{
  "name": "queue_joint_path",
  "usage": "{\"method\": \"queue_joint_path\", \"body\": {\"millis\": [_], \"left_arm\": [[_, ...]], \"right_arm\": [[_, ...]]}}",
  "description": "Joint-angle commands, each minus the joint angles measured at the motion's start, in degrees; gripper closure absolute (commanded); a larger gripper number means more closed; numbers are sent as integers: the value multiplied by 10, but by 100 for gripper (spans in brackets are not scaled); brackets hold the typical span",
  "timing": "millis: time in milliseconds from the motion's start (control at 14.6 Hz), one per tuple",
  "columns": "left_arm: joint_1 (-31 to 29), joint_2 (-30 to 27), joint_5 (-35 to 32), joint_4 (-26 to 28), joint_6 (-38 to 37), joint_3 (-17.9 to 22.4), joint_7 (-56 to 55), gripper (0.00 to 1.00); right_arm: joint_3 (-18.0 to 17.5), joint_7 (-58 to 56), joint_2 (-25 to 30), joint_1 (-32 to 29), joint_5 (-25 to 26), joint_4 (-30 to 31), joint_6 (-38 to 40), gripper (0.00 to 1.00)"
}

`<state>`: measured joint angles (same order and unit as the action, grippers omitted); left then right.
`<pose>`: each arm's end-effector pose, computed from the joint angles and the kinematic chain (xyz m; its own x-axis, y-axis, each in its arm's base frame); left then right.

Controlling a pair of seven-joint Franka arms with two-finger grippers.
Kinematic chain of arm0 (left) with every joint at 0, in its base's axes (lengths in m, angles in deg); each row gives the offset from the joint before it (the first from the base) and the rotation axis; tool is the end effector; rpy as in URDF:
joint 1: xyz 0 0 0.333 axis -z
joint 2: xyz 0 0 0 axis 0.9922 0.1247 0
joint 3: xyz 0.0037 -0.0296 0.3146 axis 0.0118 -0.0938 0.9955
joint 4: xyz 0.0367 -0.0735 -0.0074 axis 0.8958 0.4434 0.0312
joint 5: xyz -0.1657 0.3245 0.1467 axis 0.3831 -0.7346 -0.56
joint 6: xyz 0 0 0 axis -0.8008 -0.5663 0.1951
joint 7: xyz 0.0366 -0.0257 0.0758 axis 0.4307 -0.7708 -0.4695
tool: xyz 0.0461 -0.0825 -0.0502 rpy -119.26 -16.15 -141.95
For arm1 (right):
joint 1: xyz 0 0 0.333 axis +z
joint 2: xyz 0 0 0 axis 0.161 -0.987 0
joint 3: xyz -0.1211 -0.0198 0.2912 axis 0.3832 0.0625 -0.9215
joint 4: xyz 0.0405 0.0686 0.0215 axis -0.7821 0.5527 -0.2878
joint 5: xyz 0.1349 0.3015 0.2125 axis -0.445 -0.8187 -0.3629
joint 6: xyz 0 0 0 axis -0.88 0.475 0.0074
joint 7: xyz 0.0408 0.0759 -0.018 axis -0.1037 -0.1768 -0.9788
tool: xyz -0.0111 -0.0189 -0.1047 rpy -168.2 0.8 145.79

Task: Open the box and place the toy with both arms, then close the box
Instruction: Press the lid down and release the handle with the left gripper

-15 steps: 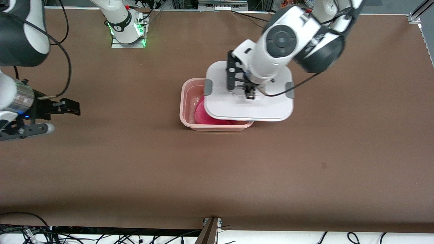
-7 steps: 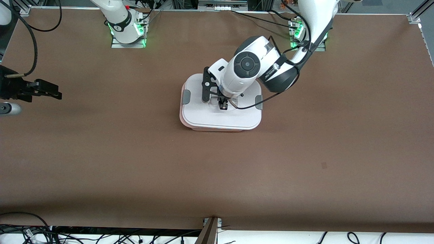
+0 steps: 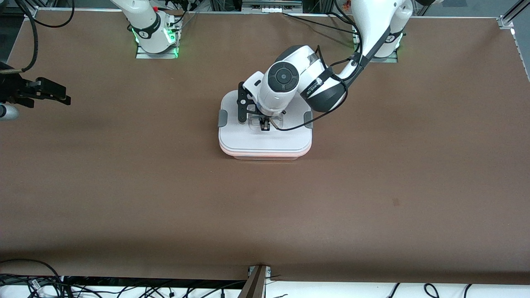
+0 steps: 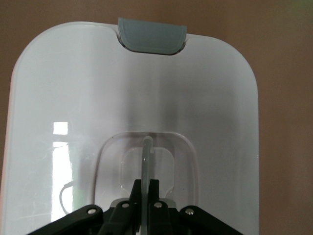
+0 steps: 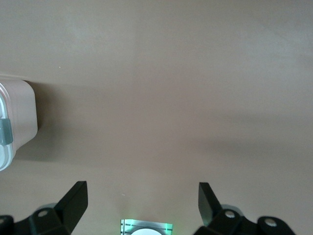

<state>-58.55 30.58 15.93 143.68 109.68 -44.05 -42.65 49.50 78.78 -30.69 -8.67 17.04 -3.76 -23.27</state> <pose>0.5081 -0.4986 0.3492 0.0761 -0.9836 0.1637 -0.9813 -0.0447 0.1875 0.5785 -0.0067 0.6159 0.9889 0.0767 -0.1270 0.0732 -0.9968 -0.0322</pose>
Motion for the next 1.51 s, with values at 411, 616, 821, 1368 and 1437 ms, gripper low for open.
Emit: {"method": "queue_joint_path", "body": {"millis": [411,616,821,1368,1437], "left_arm": [[4,7,-41,-5,7,8,-12,100],[6,16,-40,-4,28,7,-13,100],[15,20,-40,-4,34,7,-19,100],[15,16,-41,0,30,8,-28,1],[13,6,-41,2,27,9,-30,0]], "right_arm": [[3,-3,6,-3,1,23,-1,0],[3,-4,4,-5,2,18,-2,0],[2,-4,1,-3,3,19,-6,0],[2,-4,-6,-2,20,14,-6,0],[2,-4,-6,-1,21,13,-4,0]]}}
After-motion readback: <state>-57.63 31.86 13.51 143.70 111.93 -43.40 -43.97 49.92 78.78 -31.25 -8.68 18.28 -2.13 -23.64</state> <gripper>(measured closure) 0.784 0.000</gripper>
